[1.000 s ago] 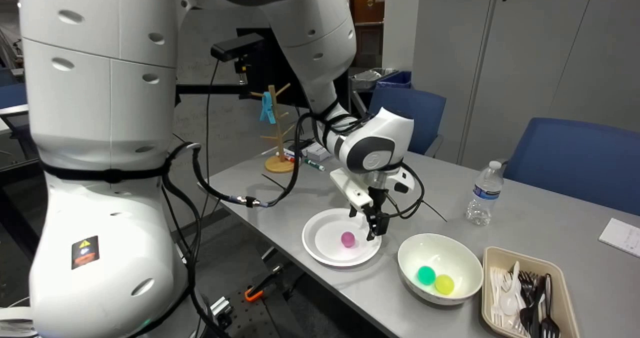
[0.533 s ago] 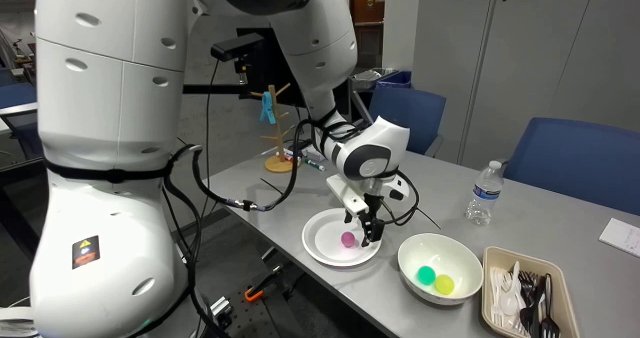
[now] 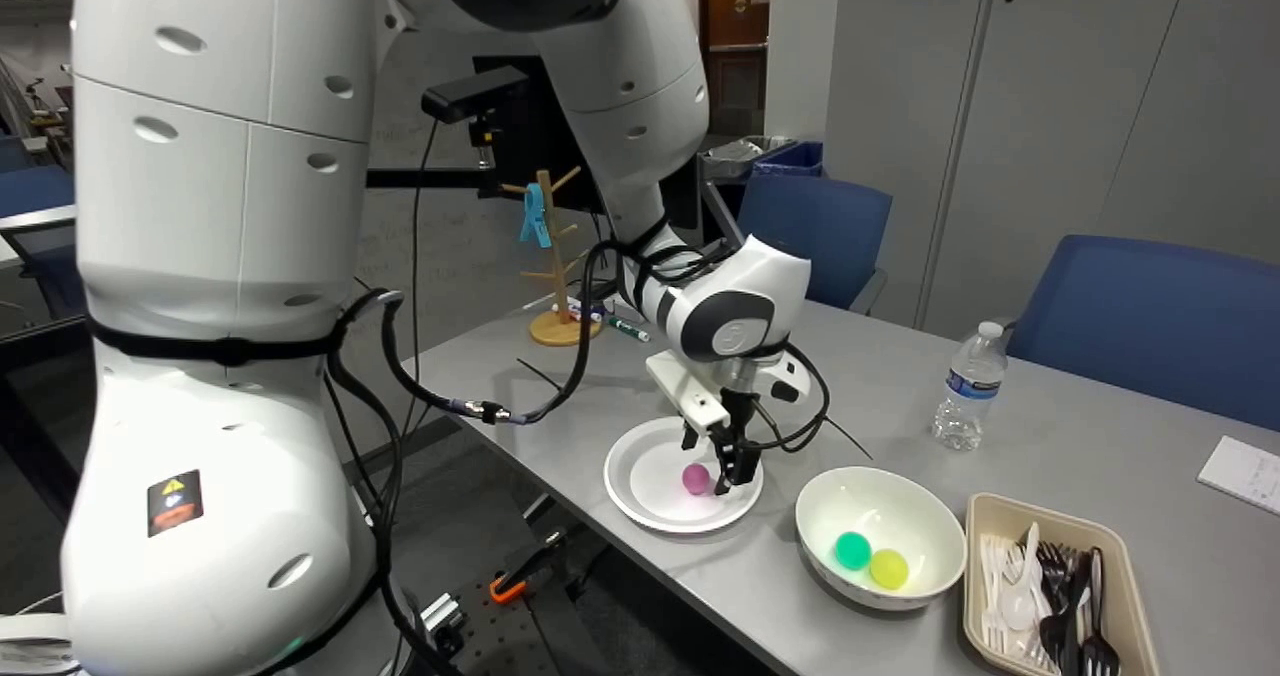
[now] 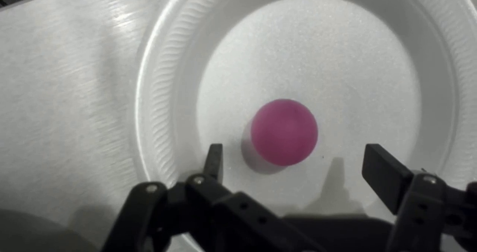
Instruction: Pick the purple ball and put it in the bowl
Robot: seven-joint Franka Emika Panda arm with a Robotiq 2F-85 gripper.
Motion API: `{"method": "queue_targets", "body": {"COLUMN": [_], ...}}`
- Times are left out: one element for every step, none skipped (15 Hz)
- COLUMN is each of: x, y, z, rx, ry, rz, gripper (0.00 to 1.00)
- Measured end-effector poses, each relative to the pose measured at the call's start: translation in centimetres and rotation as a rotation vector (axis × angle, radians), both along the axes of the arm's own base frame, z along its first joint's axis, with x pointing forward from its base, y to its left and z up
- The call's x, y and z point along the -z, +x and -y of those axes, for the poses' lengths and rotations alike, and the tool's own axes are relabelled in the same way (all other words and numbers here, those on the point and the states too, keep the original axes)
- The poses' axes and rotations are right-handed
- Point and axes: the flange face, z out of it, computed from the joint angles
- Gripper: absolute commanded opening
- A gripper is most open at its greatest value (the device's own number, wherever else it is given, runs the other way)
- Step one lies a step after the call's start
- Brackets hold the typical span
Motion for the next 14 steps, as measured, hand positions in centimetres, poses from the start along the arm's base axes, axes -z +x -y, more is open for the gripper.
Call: {"method": "queue_targets", "body": {"x": [0.0, 0.1, 0.2, 0.3, 0.4, 0.5, 0.6, 0.7, 0.8, 0.9, 1.0, 1.0, 1.0, 1.0], "y": [0.0, -0.1, -0.1, -0.2, -0.3, -0.4, -0.6, -0.8, -0.9, -1.0, -1.1, -1.1, -1.2, -1.2], "z": [0.0, -0.1, -0.1, -0.1, 0.0, 0.0, 0.0, 0.0, 0.0, 0.1, 0.1, 0.1, 0.1, 0.1], "rx": [0.000, 0.001, 0.001, 0.001, 0.002, 0.002, 0.002, 0.003, 0.003, 0.003, 0.004, 0.004, 0.005, 0.005], "ry": [0.000, 0.000, 0.000, -0.001, -0.001, -0.002, -0.003, -0.003, -0.004, -0.005, -0.005, -0.005, -0.006, -0.006], "rz": [-0.001, -0.002, -0.004, -0.007, -0.010, -0.014, -0.018, -0.022, -0.024, -0.027, -0.029, -0.030, -0.031, -0.031], "gripper": [1.00, 1.00, 1.00, 1.00, 1.00, 1.00, 0.87, 0.72, 0.66, 0.56, 0.49, 0.42, 0.33, 0.27]}}
